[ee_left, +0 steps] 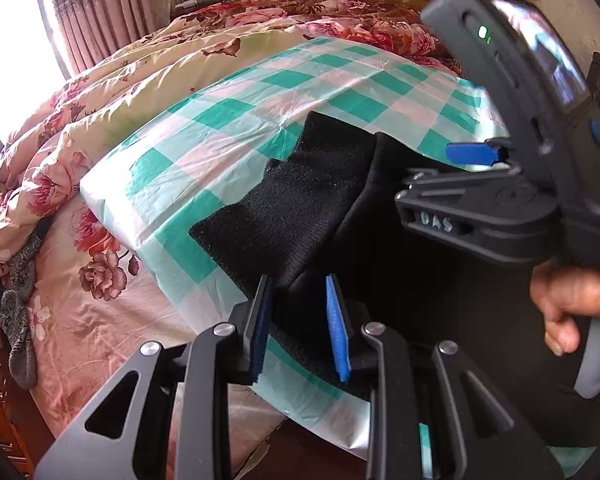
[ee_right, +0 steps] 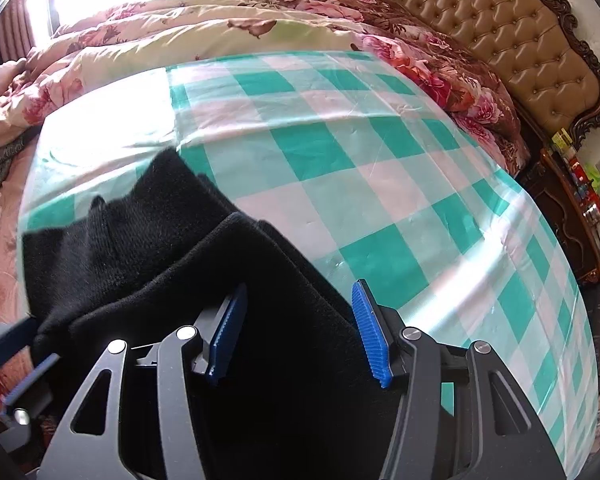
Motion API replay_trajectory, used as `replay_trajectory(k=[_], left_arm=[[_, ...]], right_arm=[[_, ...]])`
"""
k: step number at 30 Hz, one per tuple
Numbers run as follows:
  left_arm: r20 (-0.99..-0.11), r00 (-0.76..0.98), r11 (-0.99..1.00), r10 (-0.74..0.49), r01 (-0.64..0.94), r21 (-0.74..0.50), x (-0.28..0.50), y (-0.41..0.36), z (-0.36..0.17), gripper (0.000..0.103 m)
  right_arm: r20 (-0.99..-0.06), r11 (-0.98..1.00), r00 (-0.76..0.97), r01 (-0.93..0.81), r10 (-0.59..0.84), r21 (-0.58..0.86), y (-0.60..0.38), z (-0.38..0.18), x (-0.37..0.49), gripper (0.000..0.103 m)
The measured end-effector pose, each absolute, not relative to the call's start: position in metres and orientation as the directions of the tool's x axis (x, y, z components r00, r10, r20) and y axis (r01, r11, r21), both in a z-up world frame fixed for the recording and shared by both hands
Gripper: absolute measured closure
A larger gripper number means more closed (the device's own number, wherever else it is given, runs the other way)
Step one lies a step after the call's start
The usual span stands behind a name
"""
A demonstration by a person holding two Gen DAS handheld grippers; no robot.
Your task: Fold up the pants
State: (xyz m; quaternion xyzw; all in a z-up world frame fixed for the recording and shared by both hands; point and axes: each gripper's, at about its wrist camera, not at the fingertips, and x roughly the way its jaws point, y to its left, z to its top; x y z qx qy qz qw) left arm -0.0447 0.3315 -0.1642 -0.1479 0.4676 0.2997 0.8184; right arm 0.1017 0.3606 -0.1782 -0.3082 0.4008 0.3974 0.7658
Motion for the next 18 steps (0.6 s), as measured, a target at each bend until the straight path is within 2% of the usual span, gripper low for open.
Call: replay_trajectory(k=[3, 6, 14, 18], left_arm=[[-0.856, 0.380, 0.777, 0.350, -0.628, 0.039, -0.046, 0.331, -0.166, 0.074], [-0.858, 0.379, 0.777, 0.346, -0.629, 0.035, -0.048, 0.333, -0.166, 0.073], [-0.860, 0.372, 0.775, 0.348, -0.631, 0.041, -0.053, 0.333, -0.169, 0.069], [-0.863, 0.365, 0.775, 0.349, -0.630, 0.047, -0.057, 0.331, -0.167, 0.068]], right_arm=[[-0.831, 0.555, 0.401, -0.820, 0.385, -0.138, 0.349, -0.156, 0.106, 0.051], [-0.830, 0.573, 0.439, -0.799, 0.346, -0.184, 0.328, -0.144, 0.103, 0.051], [-0.868, 0.621, 0.451, -0.747, 0.208, -0.239, 0.287, -0.174, 0.112, 0.051], [-0.871, 0.626, 0.449, -0.742, 0.201, -0.238, 0.286, -0.184, 0.117, 0.051]])
